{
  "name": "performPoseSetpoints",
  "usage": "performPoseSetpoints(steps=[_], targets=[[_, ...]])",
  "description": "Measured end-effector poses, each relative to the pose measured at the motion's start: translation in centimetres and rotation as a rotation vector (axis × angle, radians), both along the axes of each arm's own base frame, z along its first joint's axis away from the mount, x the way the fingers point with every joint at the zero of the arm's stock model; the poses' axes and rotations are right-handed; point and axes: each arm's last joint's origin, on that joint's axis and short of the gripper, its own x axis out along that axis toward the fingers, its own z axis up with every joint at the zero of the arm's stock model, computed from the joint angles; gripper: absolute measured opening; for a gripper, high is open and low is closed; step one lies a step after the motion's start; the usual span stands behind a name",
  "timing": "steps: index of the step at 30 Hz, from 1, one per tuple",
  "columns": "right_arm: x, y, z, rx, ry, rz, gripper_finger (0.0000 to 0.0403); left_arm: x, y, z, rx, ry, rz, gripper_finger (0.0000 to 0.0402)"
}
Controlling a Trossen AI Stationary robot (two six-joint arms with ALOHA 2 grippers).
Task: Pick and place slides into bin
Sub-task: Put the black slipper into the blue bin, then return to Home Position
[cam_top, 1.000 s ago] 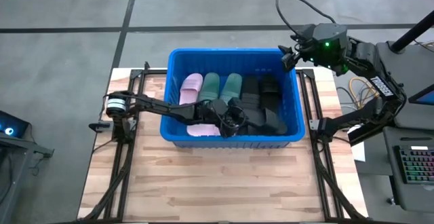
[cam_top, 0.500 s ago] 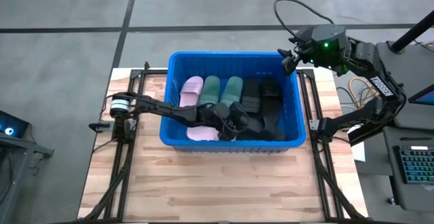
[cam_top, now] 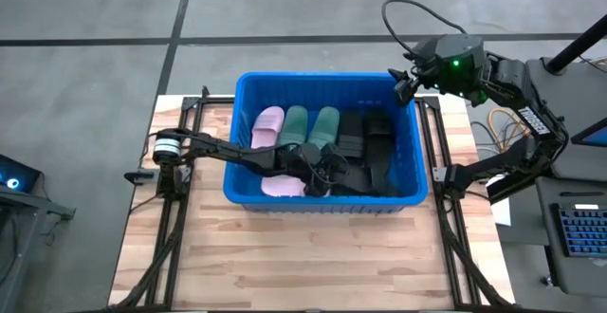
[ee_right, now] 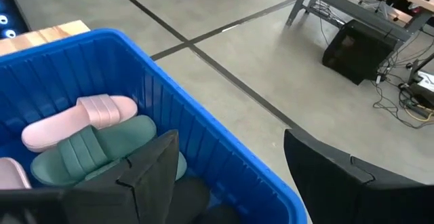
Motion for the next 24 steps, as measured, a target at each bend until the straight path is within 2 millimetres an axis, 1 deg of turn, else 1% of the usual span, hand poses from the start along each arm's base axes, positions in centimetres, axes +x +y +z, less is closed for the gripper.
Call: performPoseSetpoints(steps=[8, 11, 16, 21, 24], targets=[[-0.1, 0.0, -0.1, 0.006, 0.016, 0.000, 0.0254, -0.6, 0.0, -0.6, -0.017, 0.179, -0.024, 0.0240], [-0.1, 0.0, -0.1, 0.004, 0.018, 0.002, 0.0256, -0.8, 0.0, 0.1, -0.008, 0.182, -0.035, 0.0240], [-0.1, 0.0, -0.1, 0.006, 0.019, 0.004, 0.0254, -1.7, -0.1, 2.3, -0.008, 0.181, -0.042, 0.0240], [-0.1, 0.0, -0.2, 0.007, 0.020, 0.004, 0.0256, -2.6, -0.1, 3.4, -0.020, 0.235, -0.041, 0.0240], [-0.1, 0.0, -0.2, 0.010, 0.019, 0.006, 0.0254, -2.9, 0.0, 4.4, -0.017, 0.222, -0.017, 0.0240]])
